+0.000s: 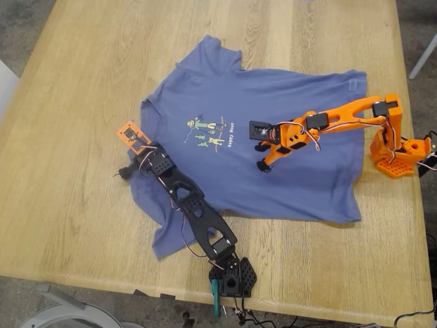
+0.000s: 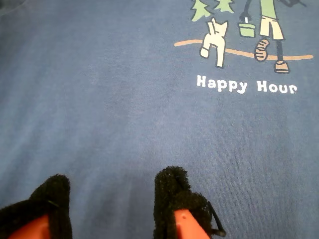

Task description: Fold a T-shirt

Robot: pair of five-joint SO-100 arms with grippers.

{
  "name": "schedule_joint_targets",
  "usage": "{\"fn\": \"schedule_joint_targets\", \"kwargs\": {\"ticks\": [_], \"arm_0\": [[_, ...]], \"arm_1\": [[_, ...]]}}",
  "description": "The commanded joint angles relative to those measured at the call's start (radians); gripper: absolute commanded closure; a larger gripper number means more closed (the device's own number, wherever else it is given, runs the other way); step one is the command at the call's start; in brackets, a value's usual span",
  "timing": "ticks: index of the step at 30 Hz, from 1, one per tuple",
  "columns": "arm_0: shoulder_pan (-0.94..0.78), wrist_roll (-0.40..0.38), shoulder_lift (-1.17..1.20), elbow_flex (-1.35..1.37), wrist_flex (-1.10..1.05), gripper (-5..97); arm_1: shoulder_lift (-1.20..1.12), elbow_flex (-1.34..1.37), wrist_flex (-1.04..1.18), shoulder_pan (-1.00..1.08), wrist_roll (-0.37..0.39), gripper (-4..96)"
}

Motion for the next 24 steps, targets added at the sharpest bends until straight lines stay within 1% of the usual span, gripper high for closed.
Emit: {"fn": "schedule_joint_targets", "kwargs": {"ticks": [1, 3, 5, 7, 9, 13, 20, 24], "arm_0": [[0.018, -0.031, -0.026, -0.232, 0.086, 34], [0.029, -0.048, -0.13, -0.417, 0.207, 38], [0.037, -0.066, -0.284, -0.689, 0.356, 42], [0.038, -0.075, -0.417, -0.897, 0.476, 45], [0.037, -0.092, -0.459, -0.919, 0.506, 51], [0.052, -0.143, -0.448, -0.919, 0.515, 64], [0.081, -0.183, -0.48, -0.919, 0.546, 81], [0.101, -0.187, -0.494, -0.919, 0.546, 87]], "arm_1": [[0.052, -0.005, -0.028, -0.011, 0.011, 66.0], [0.041, -0.005, -0.037, -0.014, 0.015, 66.0], [0.031, -0.005, -0.046, -0.015, 0.018, 66.0], [0.021, -0.008, -0.054, -0.017, 0.023, 66.0], [0.014, -0.011, -0.057, -0.018, 0.028, 66.0], [-0.003, -0.011, -0.064, -0.021, 0.037, 66.0], [-0.048, -0.015, -0.138, -0.018, 0.071, 65.1], [-0.061, -0.026, -0.149, -0.009, 0.077, 65.1]]}}
